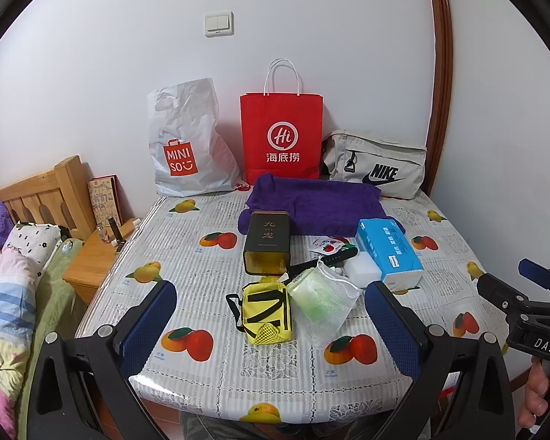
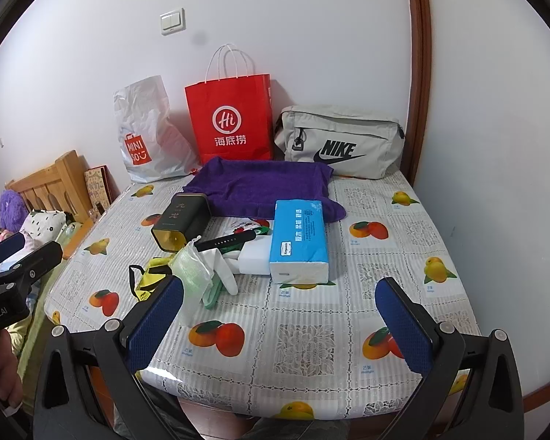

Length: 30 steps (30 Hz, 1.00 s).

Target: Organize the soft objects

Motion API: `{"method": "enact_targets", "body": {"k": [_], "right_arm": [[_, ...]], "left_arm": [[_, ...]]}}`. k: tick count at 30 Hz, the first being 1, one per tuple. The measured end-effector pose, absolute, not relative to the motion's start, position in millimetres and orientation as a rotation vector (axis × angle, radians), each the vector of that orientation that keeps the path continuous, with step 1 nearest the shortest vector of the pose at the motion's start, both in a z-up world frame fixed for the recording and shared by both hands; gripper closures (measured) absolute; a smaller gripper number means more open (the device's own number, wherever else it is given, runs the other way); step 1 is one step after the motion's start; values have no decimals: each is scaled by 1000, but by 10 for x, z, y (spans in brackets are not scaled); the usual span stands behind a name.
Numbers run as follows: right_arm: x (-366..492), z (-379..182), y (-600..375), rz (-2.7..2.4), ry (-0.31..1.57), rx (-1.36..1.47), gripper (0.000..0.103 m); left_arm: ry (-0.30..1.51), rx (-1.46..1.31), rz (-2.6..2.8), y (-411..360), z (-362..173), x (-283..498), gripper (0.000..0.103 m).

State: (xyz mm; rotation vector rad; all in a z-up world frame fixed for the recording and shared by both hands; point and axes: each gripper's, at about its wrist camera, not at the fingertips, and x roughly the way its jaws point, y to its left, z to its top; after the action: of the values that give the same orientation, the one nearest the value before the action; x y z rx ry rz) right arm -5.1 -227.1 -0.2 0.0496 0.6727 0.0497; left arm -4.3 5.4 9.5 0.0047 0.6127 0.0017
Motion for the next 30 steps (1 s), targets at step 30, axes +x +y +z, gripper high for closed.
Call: {"method": "enact_targets", "body": {"k": [30], "right_arm": [[-63,21,-2292,46,671,46,0]], "left_arm": [[611,9,1,42,102,-50,0]]}}
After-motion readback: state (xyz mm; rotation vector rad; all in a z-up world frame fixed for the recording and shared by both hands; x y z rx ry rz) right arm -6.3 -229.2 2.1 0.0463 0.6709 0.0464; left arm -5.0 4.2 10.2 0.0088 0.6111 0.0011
